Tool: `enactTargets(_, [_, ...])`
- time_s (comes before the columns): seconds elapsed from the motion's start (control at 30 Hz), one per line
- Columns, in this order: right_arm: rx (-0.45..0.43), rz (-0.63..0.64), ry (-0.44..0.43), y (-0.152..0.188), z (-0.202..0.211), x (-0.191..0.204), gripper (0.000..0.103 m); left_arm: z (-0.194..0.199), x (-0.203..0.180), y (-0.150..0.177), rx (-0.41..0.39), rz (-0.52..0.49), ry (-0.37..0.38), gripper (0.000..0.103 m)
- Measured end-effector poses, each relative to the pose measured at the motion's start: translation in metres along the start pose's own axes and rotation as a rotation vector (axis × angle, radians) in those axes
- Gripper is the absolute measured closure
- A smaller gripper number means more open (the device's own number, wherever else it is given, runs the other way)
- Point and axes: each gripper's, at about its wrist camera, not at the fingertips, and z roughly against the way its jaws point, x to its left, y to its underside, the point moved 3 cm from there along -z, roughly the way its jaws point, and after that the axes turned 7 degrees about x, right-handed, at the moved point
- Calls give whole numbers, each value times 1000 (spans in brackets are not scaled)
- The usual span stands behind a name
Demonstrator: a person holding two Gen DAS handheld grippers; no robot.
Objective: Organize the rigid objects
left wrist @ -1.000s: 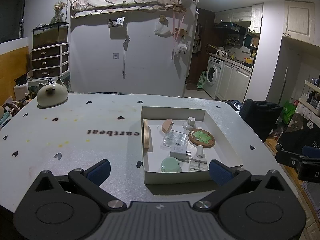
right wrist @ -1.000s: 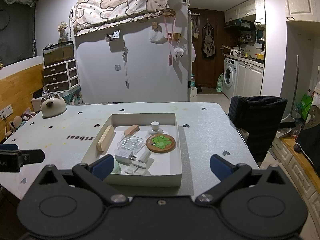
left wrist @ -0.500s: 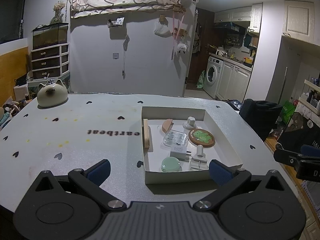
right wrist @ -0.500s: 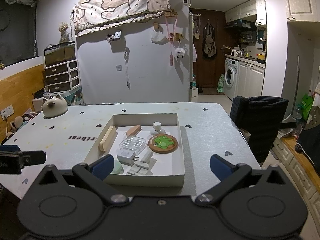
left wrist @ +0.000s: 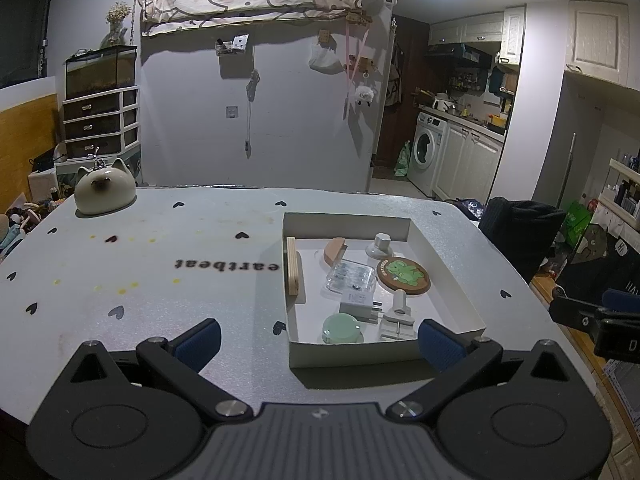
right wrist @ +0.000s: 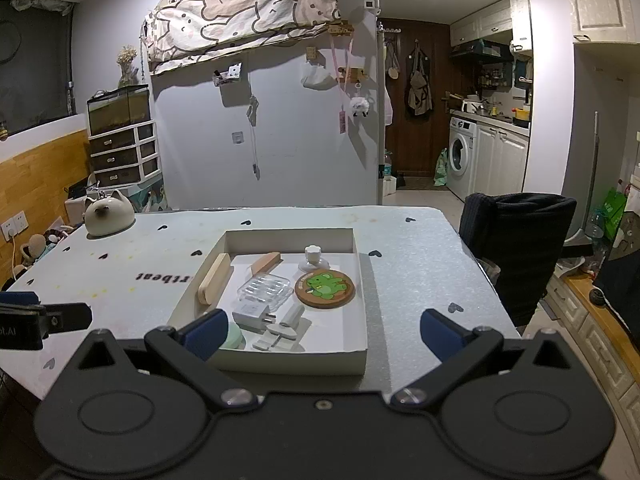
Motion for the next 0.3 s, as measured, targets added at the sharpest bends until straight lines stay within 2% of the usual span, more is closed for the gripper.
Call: enactTargets(0.3, [-3, -6, 5, -2, 3, -2, 0, 0, -1, 2, 2, -2, 0, 0])
